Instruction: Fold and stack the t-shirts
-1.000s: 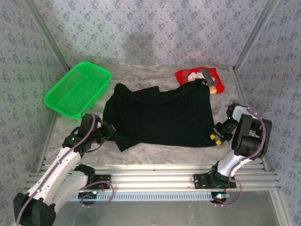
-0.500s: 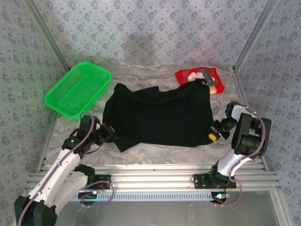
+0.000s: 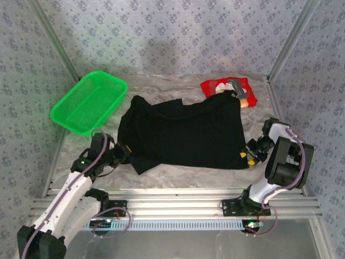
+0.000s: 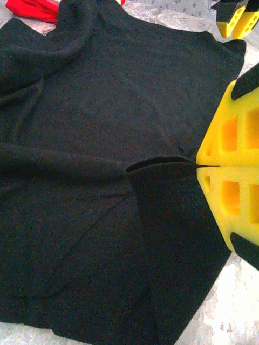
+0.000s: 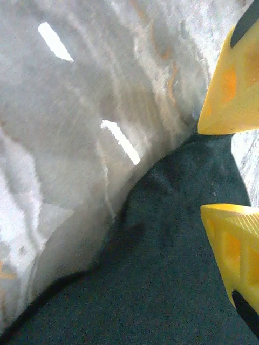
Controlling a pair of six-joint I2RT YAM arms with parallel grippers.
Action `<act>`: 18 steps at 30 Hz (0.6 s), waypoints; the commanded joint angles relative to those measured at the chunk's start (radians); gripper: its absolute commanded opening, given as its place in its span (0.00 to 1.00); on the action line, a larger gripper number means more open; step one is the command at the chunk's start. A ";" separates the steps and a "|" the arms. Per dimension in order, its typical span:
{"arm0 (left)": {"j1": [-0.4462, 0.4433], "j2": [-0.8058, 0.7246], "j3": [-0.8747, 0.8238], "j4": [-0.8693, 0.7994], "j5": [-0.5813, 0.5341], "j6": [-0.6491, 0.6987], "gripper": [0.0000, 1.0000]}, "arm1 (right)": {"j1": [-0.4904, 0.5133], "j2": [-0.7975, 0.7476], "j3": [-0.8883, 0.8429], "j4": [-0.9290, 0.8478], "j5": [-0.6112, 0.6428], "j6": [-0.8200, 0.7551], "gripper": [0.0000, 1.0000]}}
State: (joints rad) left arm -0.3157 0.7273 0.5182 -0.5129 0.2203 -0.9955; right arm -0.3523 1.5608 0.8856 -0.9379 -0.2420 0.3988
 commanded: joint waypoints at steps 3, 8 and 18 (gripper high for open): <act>0.006 -0.005 -0.008 0.010 0.020 0.001 0.00 | 0.005 -0.048 -0.017 -0.069 0.066 0.002 0.43; 0.006 -0.004 -0.007 0.014 0.025 0.003 0.00 | 0.010 -0.056 -0.016 -0.113 0.087 0.025 0.44; 0.006 -0.006 -0.028 0.033 0.030 -0.004 0.00 | 0.052 -0.021 -0.040 -0.035 0.074 0.075 0.47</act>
State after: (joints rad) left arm -0.3157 0.7273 0.4889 -0.4969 0.2306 -0.9958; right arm -0.3046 1.5265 0.8581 -0.9897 -0.1680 0.4347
